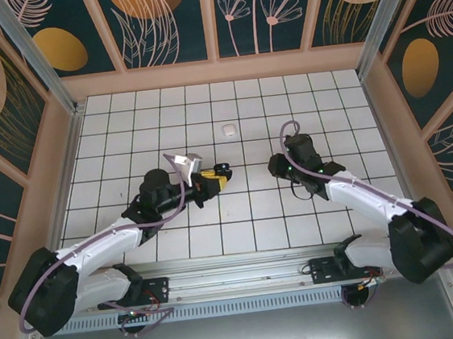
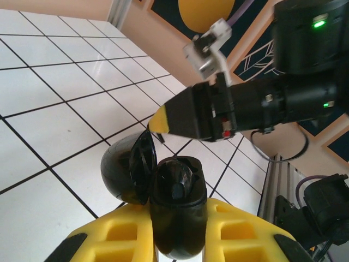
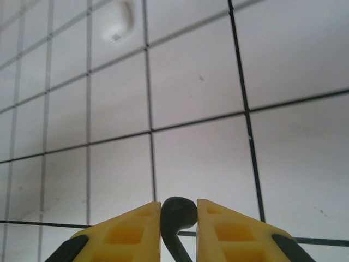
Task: Insert the wireless bluetooth earbuds into the charging case
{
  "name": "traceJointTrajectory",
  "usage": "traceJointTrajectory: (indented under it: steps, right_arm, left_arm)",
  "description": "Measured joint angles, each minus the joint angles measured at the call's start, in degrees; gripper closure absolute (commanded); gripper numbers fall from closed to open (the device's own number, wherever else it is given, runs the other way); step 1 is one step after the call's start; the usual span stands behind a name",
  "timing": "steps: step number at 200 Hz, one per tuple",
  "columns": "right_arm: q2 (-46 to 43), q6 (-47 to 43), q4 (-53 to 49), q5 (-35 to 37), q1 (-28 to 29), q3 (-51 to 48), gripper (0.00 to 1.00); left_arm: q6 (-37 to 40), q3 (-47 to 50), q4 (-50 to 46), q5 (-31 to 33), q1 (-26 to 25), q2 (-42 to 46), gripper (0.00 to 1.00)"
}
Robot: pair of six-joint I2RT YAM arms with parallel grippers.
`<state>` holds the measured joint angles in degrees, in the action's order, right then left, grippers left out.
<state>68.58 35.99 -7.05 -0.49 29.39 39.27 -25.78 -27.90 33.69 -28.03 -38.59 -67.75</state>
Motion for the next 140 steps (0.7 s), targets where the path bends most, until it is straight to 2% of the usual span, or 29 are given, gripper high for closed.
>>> traceJointTrajectory:
  steps: [41,91,140]
  right_arm:
    - [-7.4,0.0,-0.5,6.0,5.2,2.7,0.81]
    - [-13.1,-0.1,0.9,11.5,11.2,4.3,0.82]
    - [-15.6,0.0,4.3,13.1,14.2,4.5,0.82]
  left_arm:
    - [1.5,-3.4,2.5,0.7,-2.1,-4.2,1.00]
    - [5.2,-6.8,6.3,7.7,-7.6,-8.0,1.00]
    - [7.8,-8.7,7.7,13.6,-9.9,-10.1,1.00]
